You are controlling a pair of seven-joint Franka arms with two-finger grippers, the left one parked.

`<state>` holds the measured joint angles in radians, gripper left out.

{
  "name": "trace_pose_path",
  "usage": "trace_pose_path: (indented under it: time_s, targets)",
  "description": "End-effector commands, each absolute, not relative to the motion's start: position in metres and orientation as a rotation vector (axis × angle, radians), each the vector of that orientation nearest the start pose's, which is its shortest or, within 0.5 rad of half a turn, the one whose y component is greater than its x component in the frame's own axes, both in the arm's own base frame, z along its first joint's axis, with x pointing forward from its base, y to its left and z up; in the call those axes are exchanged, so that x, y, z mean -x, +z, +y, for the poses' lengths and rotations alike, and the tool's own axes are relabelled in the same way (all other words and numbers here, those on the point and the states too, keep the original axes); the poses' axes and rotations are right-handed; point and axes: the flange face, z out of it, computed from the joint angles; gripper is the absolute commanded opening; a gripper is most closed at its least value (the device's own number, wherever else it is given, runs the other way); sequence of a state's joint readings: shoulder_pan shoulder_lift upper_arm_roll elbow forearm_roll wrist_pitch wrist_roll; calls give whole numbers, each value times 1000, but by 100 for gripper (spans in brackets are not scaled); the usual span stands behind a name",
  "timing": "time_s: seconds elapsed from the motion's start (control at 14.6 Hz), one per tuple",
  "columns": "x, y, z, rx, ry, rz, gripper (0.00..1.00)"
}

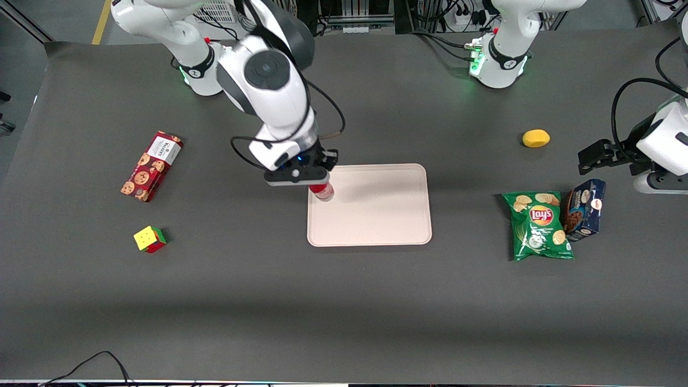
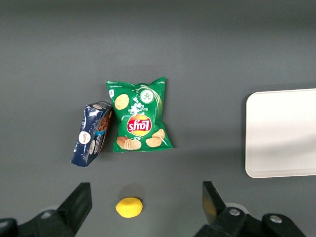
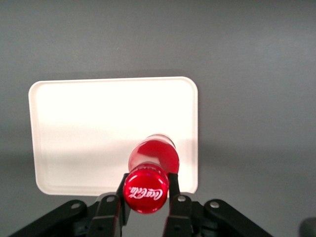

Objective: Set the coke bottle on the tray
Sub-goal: 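Lower the bottle upright onto the tray and open the right gripper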

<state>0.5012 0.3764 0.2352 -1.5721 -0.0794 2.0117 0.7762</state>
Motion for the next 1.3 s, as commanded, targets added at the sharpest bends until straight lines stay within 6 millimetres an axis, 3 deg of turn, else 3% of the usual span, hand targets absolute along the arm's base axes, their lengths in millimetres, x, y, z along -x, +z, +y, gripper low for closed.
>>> trace_pose_path:
  time_s: [0.0,0.27,0.55,1.17,1.23]
  targets:
    - [-525,406,444,3086,-130,50,0]
    - [-524,357,445,3114,-221,-10,0]
    - [-528,330,445,3154,-267,-17,0]
    - [-530,321,443,3154,-259,-13,0]
    - [-531,321,443,3154,-259,-10,18]
